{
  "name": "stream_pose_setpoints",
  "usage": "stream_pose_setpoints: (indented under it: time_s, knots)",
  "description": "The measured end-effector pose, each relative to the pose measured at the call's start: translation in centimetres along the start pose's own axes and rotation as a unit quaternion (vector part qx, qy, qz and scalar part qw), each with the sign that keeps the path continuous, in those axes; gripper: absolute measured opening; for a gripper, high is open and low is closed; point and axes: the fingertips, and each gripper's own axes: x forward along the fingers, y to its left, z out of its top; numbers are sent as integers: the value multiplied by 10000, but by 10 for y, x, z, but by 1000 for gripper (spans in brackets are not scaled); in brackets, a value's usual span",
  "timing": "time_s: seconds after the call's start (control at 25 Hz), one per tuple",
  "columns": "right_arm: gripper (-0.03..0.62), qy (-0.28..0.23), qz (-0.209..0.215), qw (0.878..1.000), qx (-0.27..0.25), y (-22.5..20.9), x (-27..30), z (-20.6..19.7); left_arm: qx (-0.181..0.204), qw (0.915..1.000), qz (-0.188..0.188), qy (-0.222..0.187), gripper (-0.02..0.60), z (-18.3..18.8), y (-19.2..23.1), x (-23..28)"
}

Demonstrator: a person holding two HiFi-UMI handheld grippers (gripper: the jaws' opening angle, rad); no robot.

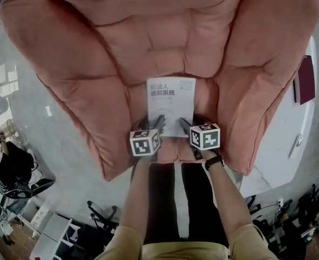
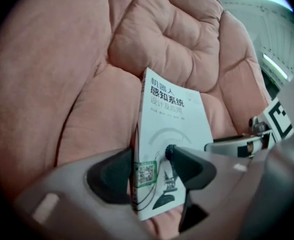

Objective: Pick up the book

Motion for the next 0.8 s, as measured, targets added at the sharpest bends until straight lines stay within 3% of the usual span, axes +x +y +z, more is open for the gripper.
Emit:
stream_pose_setpoints:
  time_s: [0.12,0.28,0.44,0.56,0.68,0.76,0.8]
  knots:
    - [295,12,-87,9997,-211,0,8,-3,-5,10000,-42,56,245,-1,-1,2]
    - [294,-7,-283,9991,-322,-5,9,-3,-66,9998,-128,152,226,-1,-4,2]
    - [162,-323,-192,9990,240,-5,-4,1,-88,9997,-141,182,115,0,-6,-11]
    - [109,-475,121,9963,709,-4,-12,2,-369,9979,-532,57,57,5,-17,-24]
    - [73,-406,248,9953,847,-7,-14,1,-496,9960,-745,-40,48,4,-29,-26]
    - [69,-334,171,9960,806,-11,-13,-2,-563,9964,-640,-17,50,-3,-27,-18]
    - [66,-322,128,9965,762,-11,-13,-3,-599,9966,-564,29,81,-6,-24,-13]
